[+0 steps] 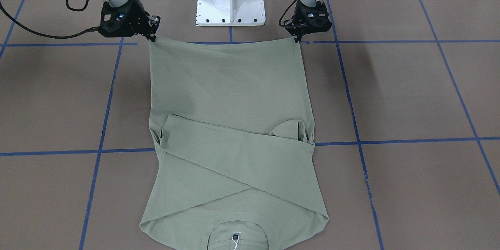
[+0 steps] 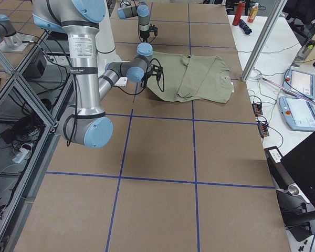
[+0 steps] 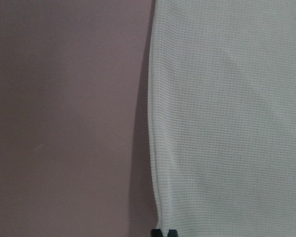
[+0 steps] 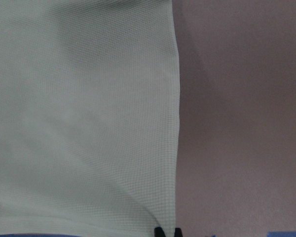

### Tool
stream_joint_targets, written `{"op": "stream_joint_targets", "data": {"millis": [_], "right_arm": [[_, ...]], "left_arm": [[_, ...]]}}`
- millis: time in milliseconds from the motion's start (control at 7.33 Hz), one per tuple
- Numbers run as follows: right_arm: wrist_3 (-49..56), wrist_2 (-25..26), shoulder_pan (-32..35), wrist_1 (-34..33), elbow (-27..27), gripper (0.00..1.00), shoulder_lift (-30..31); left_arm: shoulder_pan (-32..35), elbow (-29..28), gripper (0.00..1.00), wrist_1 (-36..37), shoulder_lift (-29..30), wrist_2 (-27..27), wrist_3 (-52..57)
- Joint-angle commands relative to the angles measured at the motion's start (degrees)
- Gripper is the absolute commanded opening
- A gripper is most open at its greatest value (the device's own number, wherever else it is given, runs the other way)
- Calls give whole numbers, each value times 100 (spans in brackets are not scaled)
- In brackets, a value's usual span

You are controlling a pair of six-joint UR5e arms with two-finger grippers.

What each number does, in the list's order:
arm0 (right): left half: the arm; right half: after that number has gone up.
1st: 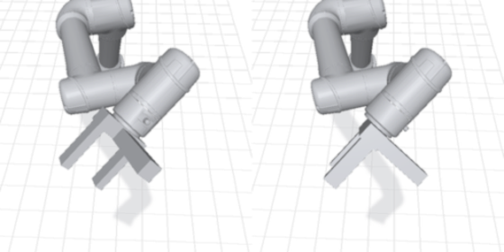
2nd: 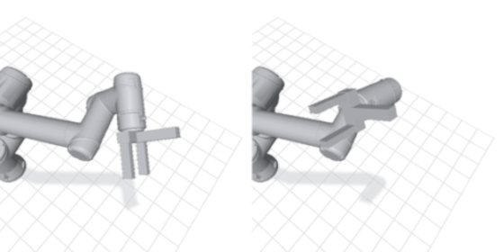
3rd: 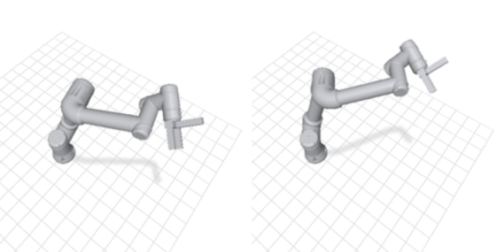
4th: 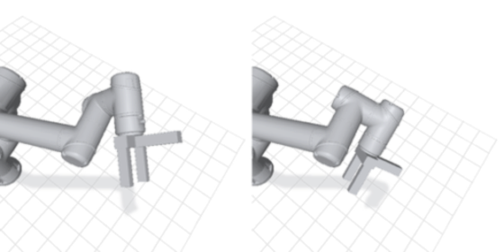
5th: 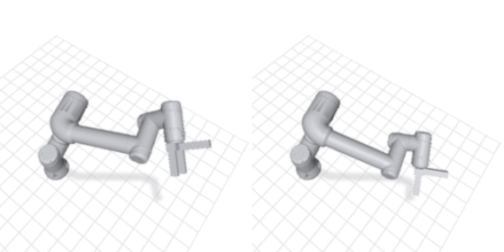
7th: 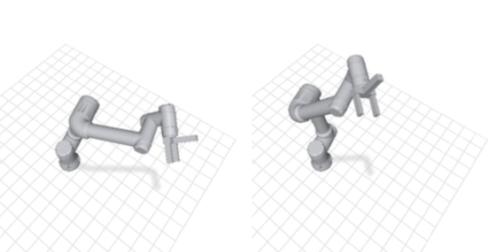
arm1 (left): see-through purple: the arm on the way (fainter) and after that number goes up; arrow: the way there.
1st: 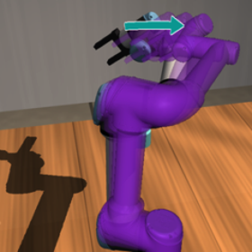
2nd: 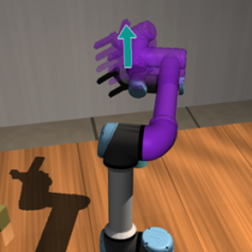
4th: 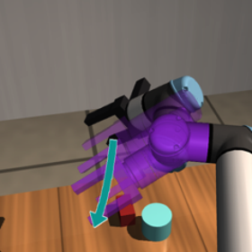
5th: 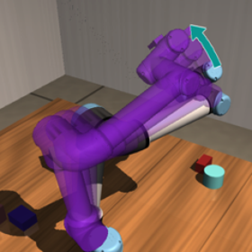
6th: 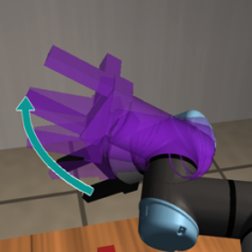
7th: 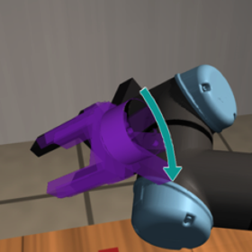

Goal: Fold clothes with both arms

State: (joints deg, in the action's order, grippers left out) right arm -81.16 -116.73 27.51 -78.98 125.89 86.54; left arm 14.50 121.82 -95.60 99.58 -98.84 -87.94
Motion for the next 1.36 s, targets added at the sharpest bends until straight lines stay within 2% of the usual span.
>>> {"op": "stream_joint_targets", "data": {"millis": [0, 136, 273, 409, 682, 818, 955, 1227], "right_arm": [[-75, -602, 35, -47, 645, 0, 547], [-85, -1110, 44, -47, 891, 0, 774], [-85, -1359, 18, -38, 1076, 0, 986], [-85, -1587, 0, -29, 1122, 0, 1049], [-67, -1512, 113, -12, 948, 0, 910], [3, -1458, 645, -12, 468, 0, 561], [160, -1379, 998, -3, 71, 0, 261], [469, -880, 1334, 6, -404, 0, -328]], "left_arm": [[-87, 647, 0, 592, -9, -4, 5], [-262, 1146, 0, 1134, 34, -13, -12], [-473, 1630, 0, 1627, 44, -21, -30], [-649, 1852, 0, 1797, 44, -21, -65], [-659, 1750, 0, 1825, 454, -39, -39], [-555, 1627, 0, 1808, 579, -22, 5], [-84, 1504, 0, 1799, 684, -39, 188], [953, 1066, 0, 1817, 966, -213, 1039]]}}
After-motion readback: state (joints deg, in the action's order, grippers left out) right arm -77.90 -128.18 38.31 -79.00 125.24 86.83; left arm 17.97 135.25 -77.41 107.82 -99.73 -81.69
